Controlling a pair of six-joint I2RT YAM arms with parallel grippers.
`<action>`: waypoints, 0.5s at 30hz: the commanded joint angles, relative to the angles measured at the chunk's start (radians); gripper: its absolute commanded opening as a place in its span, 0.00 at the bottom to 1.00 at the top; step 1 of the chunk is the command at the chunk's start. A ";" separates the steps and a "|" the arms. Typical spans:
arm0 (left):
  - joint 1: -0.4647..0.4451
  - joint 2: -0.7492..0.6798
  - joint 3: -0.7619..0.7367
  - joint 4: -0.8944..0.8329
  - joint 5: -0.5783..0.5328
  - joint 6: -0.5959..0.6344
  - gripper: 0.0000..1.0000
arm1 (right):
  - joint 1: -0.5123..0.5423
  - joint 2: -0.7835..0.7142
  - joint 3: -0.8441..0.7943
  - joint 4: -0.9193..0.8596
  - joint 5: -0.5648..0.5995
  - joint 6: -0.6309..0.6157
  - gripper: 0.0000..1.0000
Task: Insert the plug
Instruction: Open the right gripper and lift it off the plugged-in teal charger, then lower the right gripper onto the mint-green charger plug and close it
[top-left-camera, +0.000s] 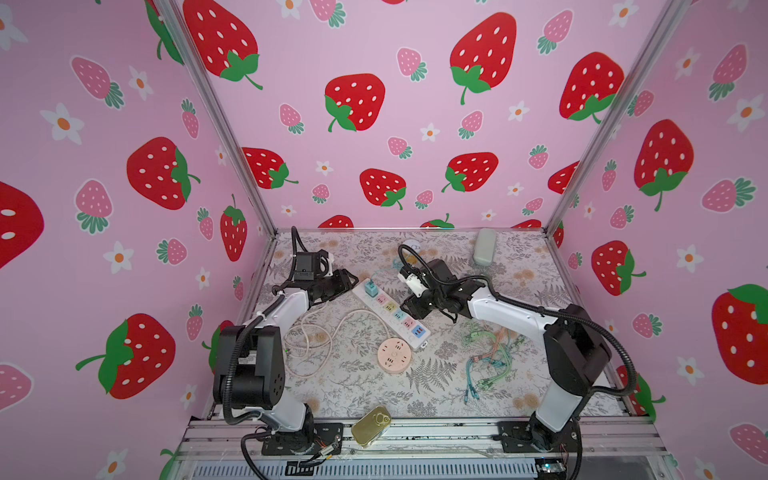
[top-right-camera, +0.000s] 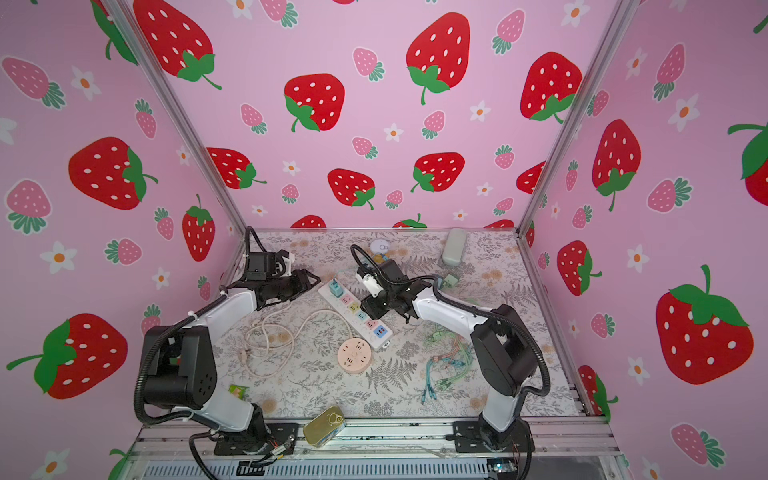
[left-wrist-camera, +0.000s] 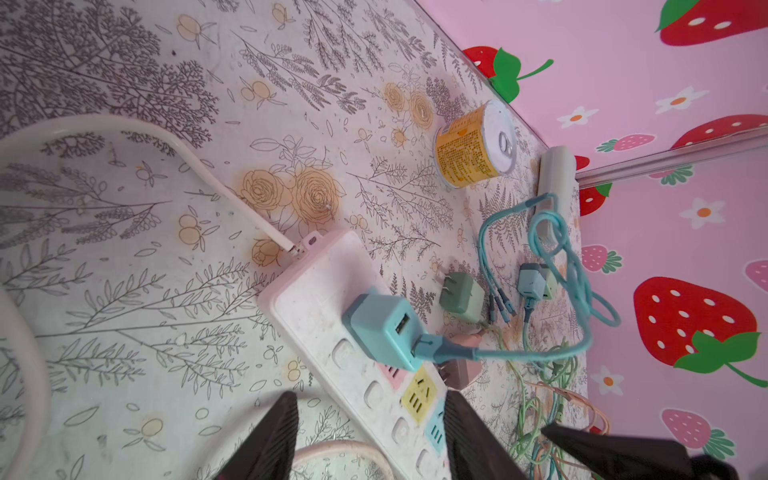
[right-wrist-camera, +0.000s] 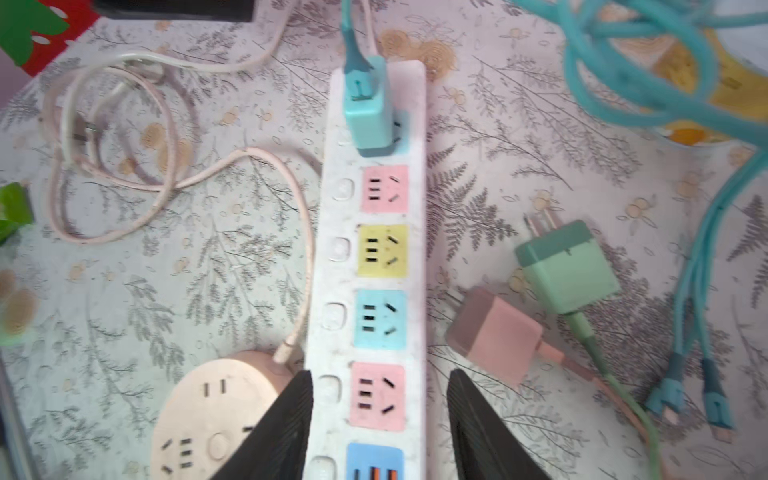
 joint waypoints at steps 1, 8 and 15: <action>-0.006 -0.073 -0.058 -0.026 -0.016 -0.014 0.61 | -0.035 0.000 -0.028 0.057 0.011 -0.088 0.55; -0.017 -0.191 -0.095 -0.094 -0.018 0.001 0.65 | -0.105 0.071 -0.018 0.118 0.031 -0.158 0.54; -0.044 -0.289 -0.108 -0.111 0.043 -0.037 0.68 | -0.152 0.191 0.072 0.118 0.033 -0.191 0.54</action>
